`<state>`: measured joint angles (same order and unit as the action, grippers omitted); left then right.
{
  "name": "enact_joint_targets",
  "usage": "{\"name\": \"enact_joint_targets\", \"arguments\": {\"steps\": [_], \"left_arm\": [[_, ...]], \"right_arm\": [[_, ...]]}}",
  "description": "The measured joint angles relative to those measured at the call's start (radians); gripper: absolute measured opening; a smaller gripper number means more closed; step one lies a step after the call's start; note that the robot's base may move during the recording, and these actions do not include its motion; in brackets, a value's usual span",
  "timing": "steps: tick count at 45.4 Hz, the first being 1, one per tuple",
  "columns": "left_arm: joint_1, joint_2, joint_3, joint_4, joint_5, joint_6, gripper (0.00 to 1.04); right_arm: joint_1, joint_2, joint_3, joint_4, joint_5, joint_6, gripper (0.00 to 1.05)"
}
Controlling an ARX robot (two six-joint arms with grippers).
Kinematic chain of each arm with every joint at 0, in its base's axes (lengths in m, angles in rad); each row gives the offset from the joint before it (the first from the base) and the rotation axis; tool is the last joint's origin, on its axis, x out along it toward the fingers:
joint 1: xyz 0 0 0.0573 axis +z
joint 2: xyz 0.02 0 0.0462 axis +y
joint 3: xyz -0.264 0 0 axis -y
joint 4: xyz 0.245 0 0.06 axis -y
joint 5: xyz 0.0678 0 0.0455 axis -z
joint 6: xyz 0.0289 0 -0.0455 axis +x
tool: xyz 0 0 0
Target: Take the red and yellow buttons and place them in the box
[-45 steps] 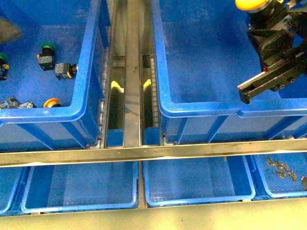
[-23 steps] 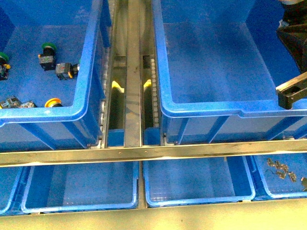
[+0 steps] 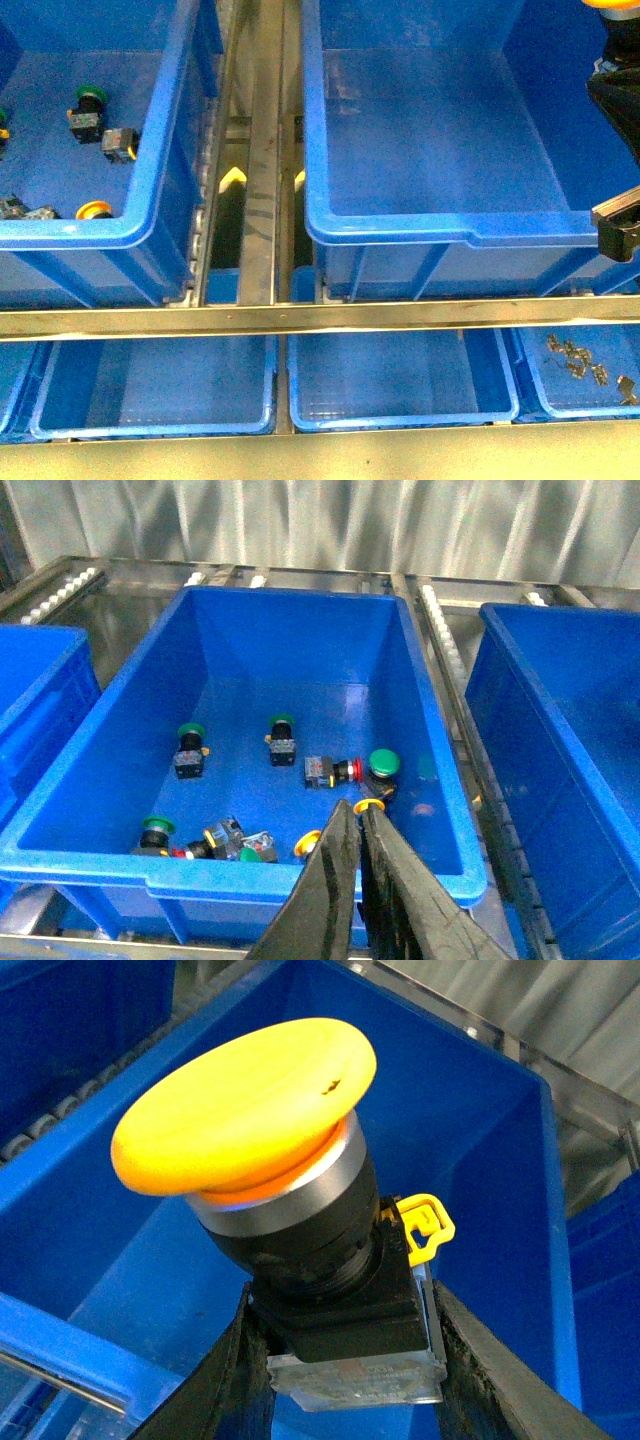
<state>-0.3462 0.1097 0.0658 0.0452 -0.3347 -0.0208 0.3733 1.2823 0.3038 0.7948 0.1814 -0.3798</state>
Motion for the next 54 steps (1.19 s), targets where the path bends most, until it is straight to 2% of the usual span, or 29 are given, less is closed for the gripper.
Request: {"name": "enact_joint_targets", "arguments": {"steps": [9, 19, 23, 27, 54], "left_arm": [[0.106, -0.035, -0.011, -0.022, 0.106, 0.004, 0.03], [0.179, -0.085, -0.044, -0.034, 0.177, 0.008, 0.03], [0.266, -0.091, -0.044, -0.042, 0.296, 0.01, 0.03], [0.329, -0.093, -0.044, -0.045, 0.317, 0.01, 0.03], [0.344, -0.093, -0.044, -0.045, 0.338, 0.011, 0.03]], "right_arm": [[0.009, -0.005, -0.006, -0.012, 0.044, 0.015, 0.34], [0.026, -0.029, -0.018, -0.018, 0.069, 0.024, 0.33], [0.026, -0.033, -0.021, -0.024, 0.086, 0.026, 0.33], [0.027, -0.04, -0.025, -0.026, 0.092, 0.028, 0.33], [0.041, -0.098, -0.058, -0.04, 0.144, 0.029, 0.33]]}}
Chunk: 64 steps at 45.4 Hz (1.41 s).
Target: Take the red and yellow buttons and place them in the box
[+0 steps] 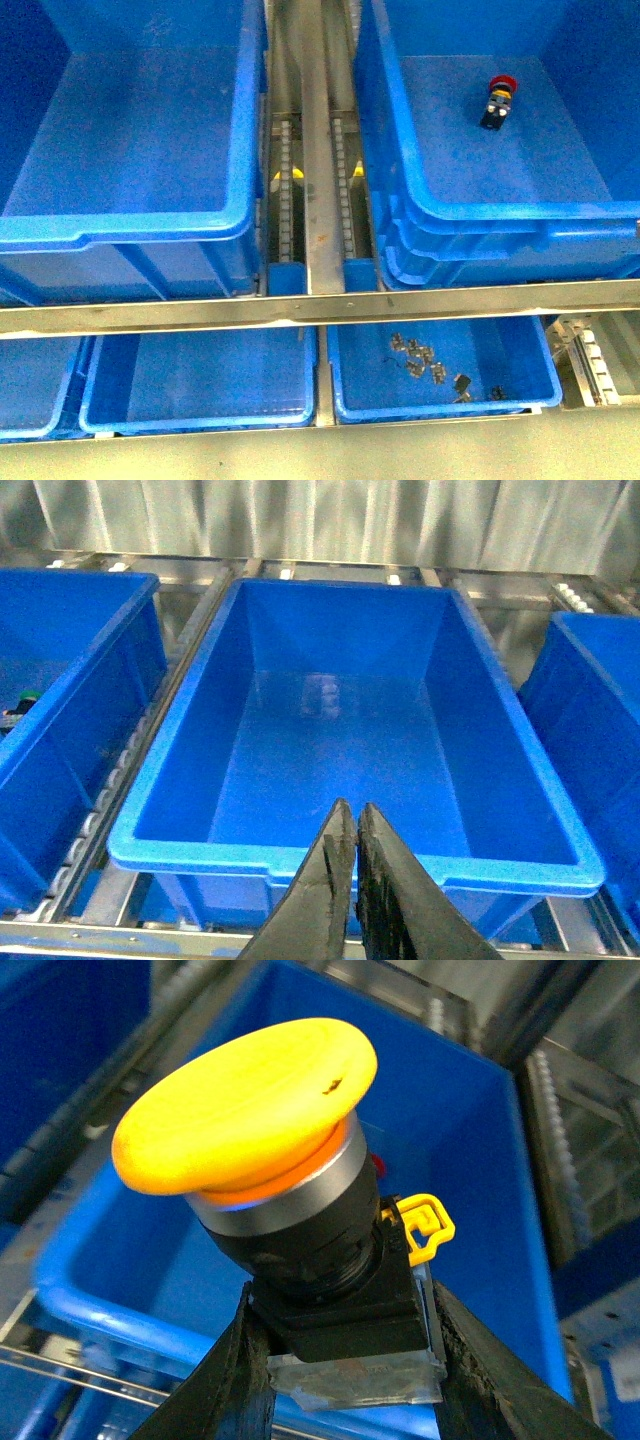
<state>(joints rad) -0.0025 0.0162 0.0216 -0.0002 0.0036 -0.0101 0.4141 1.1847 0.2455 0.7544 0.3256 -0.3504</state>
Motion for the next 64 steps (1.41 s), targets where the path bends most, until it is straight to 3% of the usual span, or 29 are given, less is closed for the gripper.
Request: {"name": "enact_joint_targets", "arguments": {"steps": [58, 64], "left_arm": [[0.0, 0.0, 0.0, 0.0, -0.003, 0.0, 0.03], [0.0, 0.0, 0.0, 0.0, -0.003, 0.0, 0.2]], "right_arm": [[0.016, -0.015, -0.013, -0.029, 0.015, 0.016, 0.33], [0.015, -0.014, -0.013, -0.029, 0.016, 0.016, 0.33]]}}
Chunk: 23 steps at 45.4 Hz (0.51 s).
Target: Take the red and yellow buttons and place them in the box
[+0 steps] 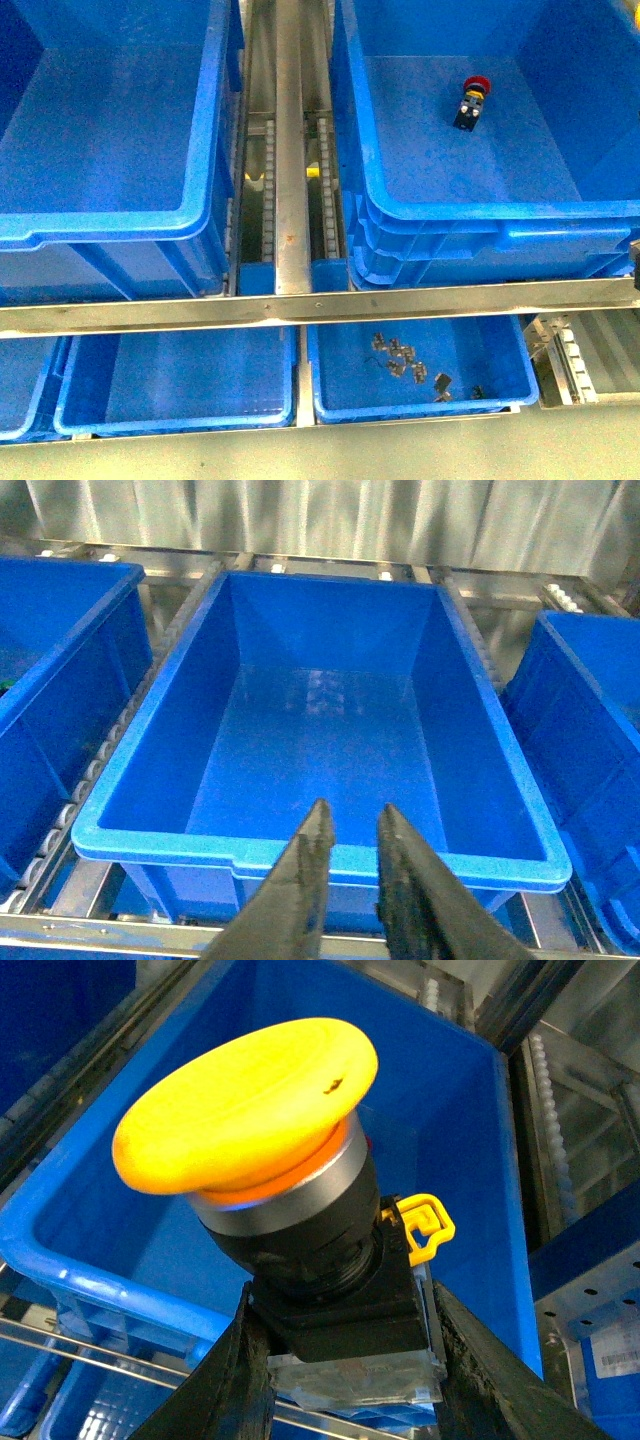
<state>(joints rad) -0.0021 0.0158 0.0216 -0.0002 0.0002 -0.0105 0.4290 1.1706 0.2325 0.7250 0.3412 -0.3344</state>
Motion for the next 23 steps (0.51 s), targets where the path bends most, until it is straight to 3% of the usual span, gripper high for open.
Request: {"name": "enact_joint_targets", "arguments": {"steps": [12, 19, 23], "left_arm": [[0.0, 0.0, 0.0, 0.0, 0.0, 0.0, 0.73], [0.0, 0.0, 0.0, 0.0, 0.0, 0.0, 0.94], [0.0, 0.0, 0.0, 0.0, 0.0, 0.002, 0.98]], "right_arm": [[-0.068, 0.056, 0.044, -0.001, -0.079, -0.023, 0.33], [-0.123, 0.15, 0.121, 0.029, -0.151, -0.061, 0.33], [-0.159, 0.231, 0.195, 0.044, -0.184, -0.085, 0.33]]}}
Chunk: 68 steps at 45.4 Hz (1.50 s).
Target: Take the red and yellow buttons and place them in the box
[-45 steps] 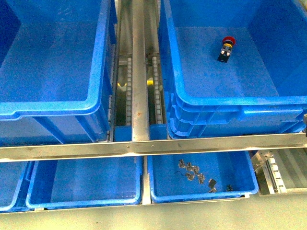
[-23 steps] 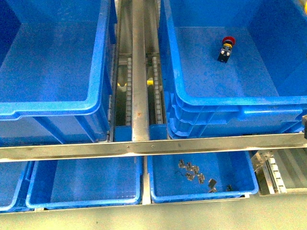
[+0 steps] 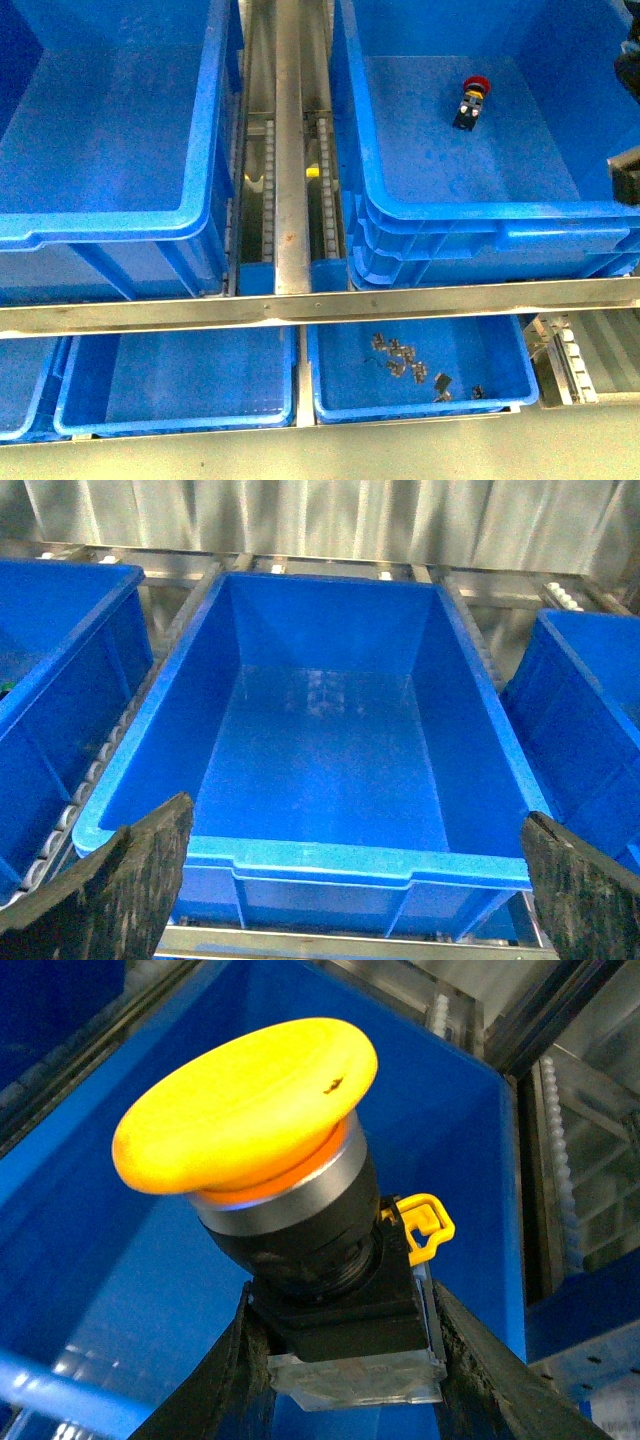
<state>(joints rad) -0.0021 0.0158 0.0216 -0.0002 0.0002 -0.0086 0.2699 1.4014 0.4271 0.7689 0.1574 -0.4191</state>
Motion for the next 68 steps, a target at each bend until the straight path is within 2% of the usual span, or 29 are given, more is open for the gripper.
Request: {"name": "enact_joint_targets", "arguments": {"steps": [10, 22, 31, 37, 45, 49, 57, 68], "left_arm": [[0.0, 0.0, 0.0, 0.0, 0.0, 0.0, 0.97], [0.0, 0.0, 0.0, 0.0, 0.0, 0.0, 0.97], [0.0, 0.0, 0.0, 0.0, 0.0, 0.0, 0.97], [0.0, 0.0, 0.0, 0.0, 0.0, 0.0, 0.97], [0.0, 0.0, 0.0, 0.0, 0.0, 0.0, 0.97], [0.0, 0.0, 0.0, 0.0, 0.0, 0.0, 0.97], [0.0, 0.0, 0.0, 0.0, 0.0, 0.0, 0.97], [0.0, 0.0, 0.0, 0.0, 0.0, 0.0, 0.97]], "right_arm": [[-0.053, 0.241, 0.237, -0.006, -0.048, -0.072, 0.33], [-0.061, 0.543, 0.567, -0.145, -0.045, -0.1, 0.33], [-0.061, 0.728, 0.804, -0.269, -0.02, -0.08, 0.33], [-0.07, 0.896, 1.054, -0.408, 0.027, -0.025, 0.33], [-0.081, 1.043, 1.287, -0.549, 0.038, 0.008, 0.33], [-0.084, 1.108, 1.391, -0.634, 0.078, 0.035, 0.33], [-0.09, 1.174, 1.481, -0.739, 0.105, 0.079, 0.33], [-0.095, 1.208, 1.537, -0.767, 0.111, 0.095, 0.33]]}}
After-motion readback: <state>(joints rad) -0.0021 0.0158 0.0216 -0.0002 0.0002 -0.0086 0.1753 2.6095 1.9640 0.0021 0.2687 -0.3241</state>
